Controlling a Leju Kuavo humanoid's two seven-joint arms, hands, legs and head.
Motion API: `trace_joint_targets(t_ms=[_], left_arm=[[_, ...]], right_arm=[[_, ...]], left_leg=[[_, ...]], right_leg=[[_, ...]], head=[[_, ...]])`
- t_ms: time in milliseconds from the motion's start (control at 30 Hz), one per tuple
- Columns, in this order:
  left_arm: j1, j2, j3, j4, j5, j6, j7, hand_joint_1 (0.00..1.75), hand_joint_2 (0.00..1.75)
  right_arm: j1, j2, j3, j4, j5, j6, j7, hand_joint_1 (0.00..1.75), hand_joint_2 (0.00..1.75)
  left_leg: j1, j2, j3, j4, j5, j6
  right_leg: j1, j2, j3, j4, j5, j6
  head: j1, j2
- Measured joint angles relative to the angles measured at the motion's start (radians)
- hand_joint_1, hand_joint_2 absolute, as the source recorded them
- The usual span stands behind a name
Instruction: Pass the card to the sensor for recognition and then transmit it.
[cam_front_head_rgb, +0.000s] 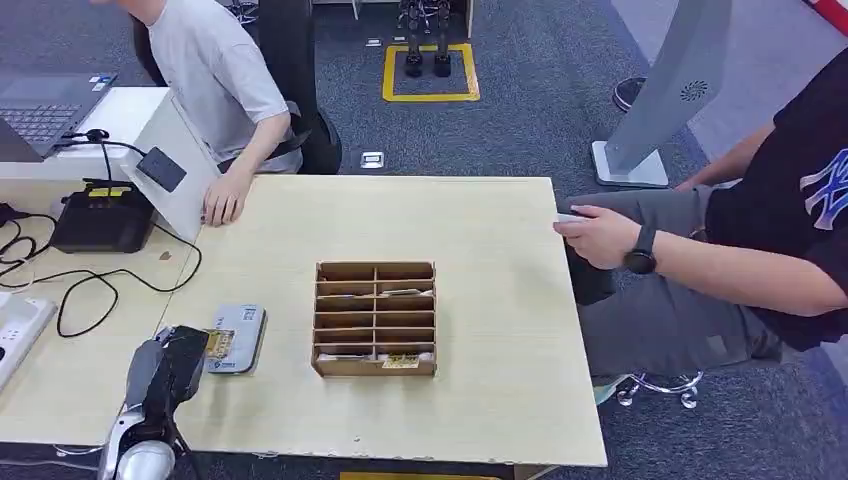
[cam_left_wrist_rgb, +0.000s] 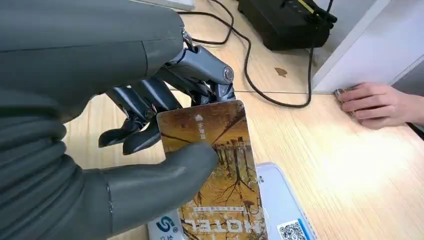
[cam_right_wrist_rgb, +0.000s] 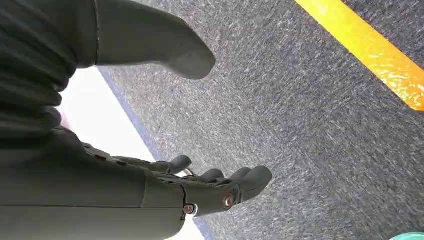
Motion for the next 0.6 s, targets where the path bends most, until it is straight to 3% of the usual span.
trace_joint_targets(t_ms=[200,600], left_arm=[[-0.014,-0.011,-0.011,0.019,-0.022,0.010,0.001,1.75,1.75],[-0.045,-0.015,-0.071,0.082,-0.169,0.061,0.042,1.75,1.75]], right_arm=[[-0.001,0.000,0.000,-0.001,0.007,0.000,0.004,0.00,1.75],[-0.007,0.001,0.000,-0.004,0.021,0.000,-0.005,0.00,1.75]], left_leg=[[0.000,0.000,0.000,0.000,0.000,0.000],[0.000,0.000,0.000,0.000,0.000,0.000]], right_leg=[[0.000,0.000,0.000,0.000,0.000,0.000],[0.000,0.000,0.000,0.000,0.000,0.000]], head=[[0.000,0.000],[0.000,0.000]])
